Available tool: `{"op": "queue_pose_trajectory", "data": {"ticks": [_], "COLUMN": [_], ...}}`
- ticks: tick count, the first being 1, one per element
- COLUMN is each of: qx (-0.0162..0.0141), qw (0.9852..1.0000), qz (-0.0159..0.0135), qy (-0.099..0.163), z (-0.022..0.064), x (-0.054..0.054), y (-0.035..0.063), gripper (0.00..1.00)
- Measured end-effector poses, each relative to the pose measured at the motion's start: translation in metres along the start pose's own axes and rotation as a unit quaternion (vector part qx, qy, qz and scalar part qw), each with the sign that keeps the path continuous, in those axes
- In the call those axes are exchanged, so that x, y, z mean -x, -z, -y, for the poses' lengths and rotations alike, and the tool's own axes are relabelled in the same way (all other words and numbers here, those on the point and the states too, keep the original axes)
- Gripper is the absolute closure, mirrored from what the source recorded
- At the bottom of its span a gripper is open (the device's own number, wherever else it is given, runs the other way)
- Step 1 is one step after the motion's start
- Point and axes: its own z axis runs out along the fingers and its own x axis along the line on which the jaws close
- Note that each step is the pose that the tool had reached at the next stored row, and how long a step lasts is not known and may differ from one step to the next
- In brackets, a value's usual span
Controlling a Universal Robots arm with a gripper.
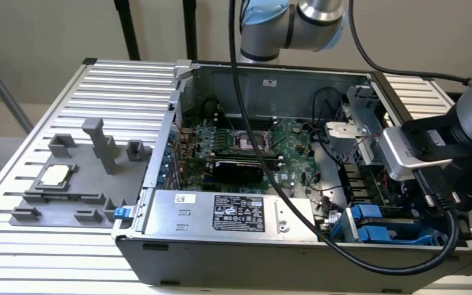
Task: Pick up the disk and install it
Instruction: 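Insert the first disk wire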
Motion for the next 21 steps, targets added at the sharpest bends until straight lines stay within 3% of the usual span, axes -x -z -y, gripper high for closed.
{"op": "queue_pose_trajectory", "data": {"ticks": [8, 21], "qx": [-0.0054, -0.0067], "qw": [0.9999, 0.9998], "qz": [-0.0022, -0.0033], "qy": [-0.012, -0.016], "z": [-0.0045, -0.0025], "x": [0.0035, 0.0042], "y": [-0.0005, -0.0005], "gripper": [0.83, 0.83]}}
